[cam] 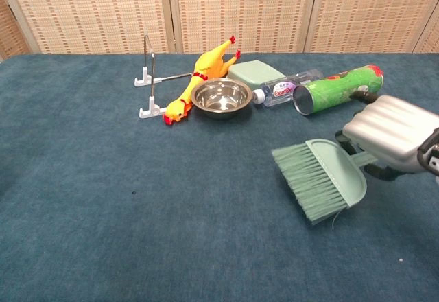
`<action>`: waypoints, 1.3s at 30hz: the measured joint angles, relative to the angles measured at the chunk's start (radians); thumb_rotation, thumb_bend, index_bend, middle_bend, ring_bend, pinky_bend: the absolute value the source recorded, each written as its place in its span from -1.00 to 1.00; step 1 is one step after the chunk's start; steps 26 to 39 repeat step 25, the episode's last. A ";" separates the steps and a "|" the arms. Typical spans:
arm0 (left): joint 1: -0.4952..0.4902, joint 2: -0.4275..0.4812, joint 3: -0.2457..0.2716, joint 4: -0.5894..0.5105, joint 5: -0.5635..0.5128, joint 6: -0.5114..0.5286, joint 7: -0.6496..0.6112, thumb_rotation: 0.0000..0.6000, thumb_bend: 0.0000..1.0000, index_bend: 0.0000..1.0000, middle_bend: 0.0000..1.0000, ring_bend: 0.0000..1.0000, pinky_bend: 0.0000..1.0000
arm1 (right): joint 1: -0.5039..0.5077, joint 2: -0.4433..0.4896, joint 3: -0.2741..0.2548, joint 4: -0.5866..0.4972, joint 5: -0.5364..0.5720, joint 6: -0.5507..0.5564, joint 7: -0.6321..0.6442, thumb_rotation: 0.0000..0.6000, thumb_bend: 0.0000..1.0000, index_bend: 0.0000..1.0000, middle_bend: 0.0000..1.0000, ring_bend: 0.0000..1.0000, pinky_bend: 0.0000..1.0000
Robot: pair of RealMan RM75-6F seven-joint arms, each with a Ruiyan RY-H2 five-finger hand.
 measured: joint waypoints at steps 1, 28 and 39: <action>0.002 0.002 0.002 0.005 0.002 0.003 -0.008 1.00 -0.06 -1.00 -1.00 -1.00 -0.88 | -0.005 -0.007 0.001 0.010 0.008 -0.012 0.001 1.00 -0.36 -0.87 -0.49 -0.72 -0.97; 0.046 0.013 -0.017 0.035 0.031 0.132 -0.058 1.00 -0.07 -1.00 -1.00 -1.00 -0.89 | -0.339 0.211 0.030 -0.105 -0.090 0.381 0.481 1.00 -0.68 -1.00 -1.00 -1.00 -1.00; 0.046 0.013 -0.017 0.035 0.031 0.132 -0.058 1.00 -0.07 -1.00 -1.00 -1.00 -0.89 | -0.339 0.211 0.030 -0.105 -0.090 0.381 0.481 1.00 -0.68 -1.00 -1.00 -1.00 -1.00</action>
